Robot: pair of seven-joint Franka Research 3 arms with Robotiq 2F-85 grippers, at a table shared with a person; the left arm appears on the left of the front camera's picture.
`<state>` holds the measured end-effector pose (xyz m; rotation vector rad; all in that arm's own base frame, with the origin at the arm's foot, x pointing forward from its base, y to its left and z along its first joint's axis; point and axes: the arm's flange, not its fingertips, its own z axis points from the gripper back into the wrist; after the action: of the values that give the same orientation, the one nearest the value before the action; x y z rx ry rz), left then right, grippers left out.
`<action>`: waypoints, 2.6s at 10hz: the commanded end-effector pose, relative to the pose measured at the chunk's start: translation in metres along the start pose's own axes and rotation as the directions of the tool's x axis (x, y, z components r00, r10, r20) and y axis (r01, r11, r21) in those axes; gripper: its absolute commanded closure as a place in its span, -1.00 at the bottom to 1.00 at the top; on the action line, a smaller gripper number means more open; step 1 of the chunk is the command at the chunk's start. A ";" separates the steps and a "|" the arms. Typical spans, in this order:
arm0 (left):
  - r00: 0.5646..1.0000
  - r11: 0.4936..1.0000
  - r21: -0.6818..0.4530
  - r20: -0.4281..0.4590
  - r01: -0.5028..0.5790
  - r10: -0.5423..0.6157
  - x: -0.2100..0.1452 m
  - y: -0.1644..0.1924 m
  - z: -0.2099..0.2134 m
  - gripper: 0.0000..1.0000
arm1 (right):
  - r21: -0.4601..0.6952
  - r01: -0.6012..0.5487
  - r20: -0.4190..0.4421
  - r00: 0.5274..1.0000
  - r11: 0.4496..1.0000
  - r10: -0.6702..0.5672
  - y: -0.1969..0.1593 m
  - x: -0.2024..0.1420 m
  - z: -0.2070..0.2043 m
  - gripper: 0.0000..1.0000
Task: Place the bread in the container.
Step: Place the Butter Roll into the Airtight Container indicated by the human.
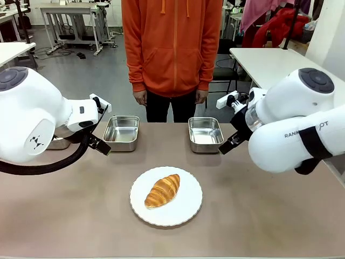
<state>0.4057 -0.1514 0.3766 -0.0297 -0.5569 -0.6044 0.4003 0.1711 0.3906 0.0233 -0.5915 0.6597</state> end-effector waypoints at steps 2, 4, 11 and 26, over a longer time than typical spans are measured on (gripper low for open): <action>1.000 0.994 -0.109 0.018 -0.003 0.005 0.044 0.047 0.067 -1.00 | 0.017 0.004 -0.005 1.000 1.000 -0.004 -0.041 0.048 0.063 -1.00; 1.000 0.977 -0.211 0.010 0.029 -0.028 0.056 0.104 0.098 -1.00 | 0.078 0.010 -0.004 1.000 0.997 -0.010 -0.088 0.051 0.096 -1.00; 0.906 0.871 -0.265 0.208 0.415 -0.368 -0.022 0.254 0.121 -1.00 | 0.209 -0.014 0.203 0.979 0.978 -0.030 -0.226 -0.035 0.151 -1.00; 0.898 0.915 -0.354 0.440 0.194 -0.020 -0.038 0.335 0.172 -1.00 | 0.319 -0.027 0.334 0.939 0.947 -0.086 -0.322 -0.042 0.203 -1.00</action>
<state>0.4723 0.1802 0.5477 -0.4700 -0.8513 -0.8575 0.4526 -0.1485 0.5902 0.4395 -0.7866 0.7001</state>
